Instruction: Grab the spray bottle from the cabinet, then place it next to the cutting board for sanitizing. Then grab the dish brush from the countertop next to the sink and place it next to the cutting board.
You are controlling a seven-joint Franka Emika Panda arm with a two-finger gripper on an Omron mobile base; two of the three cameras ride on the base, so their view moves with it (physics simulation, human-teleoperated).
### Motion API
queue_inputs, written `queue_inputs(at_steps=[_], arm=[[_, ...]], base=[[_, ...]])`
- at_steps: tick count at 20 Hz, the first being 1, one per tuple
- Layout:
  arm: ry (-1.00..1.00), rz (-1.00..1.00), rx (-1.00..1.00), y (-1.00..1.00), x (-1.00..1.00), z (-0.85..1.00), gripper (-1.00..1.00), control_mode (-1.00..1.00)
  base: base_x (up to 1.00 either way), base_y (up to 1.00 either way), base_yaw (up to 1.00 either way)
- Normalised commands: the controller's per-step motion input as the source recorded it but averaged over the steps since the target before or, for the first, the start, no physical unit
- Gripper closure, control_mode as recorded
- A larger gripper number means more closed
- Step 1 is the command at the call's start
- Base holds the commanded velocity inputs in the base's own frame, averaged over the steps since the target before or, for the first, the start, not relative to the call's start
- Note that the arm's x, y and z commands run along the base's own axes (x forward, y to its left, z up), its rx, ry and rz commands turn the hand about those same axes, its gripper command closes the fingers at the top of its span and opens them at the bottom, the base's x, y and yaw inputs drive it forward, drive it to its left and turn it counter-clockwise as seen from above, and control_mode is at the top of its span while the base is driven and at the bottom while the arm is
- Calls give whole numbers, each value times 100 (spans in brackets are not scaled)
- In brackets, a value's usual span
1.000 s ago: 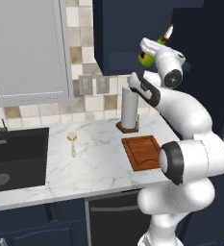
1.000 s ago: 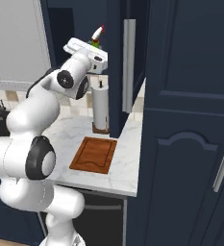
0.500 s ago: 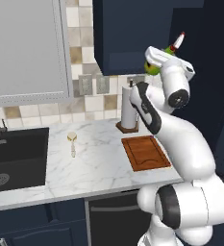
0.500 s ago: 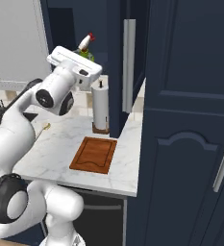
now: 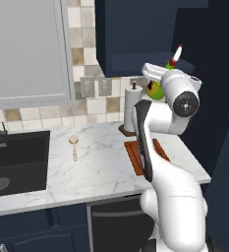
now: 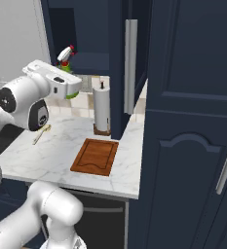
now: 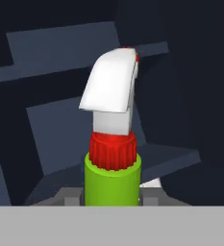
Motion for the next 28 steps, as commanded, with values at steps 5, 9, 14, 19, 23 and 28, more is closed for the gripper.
queue_inputs(at_steps=[5,9,14,19,23,28], arm=[[20,0,-5,42,-49,-67,100,-100],[6,0,1,29,-33,-68,100,-100],[13,3,1,22,-3,-73,100,-100],[26,2,0,40,11,-67,100,-100],[15,0,0,36,17,-67,100,-100],[1,0,0,22,23,-62,100,-100]], base=[[0,0,0],[0,0,0],[0,0,0],[0,0,0],[0,0,0],[0,0,0]])
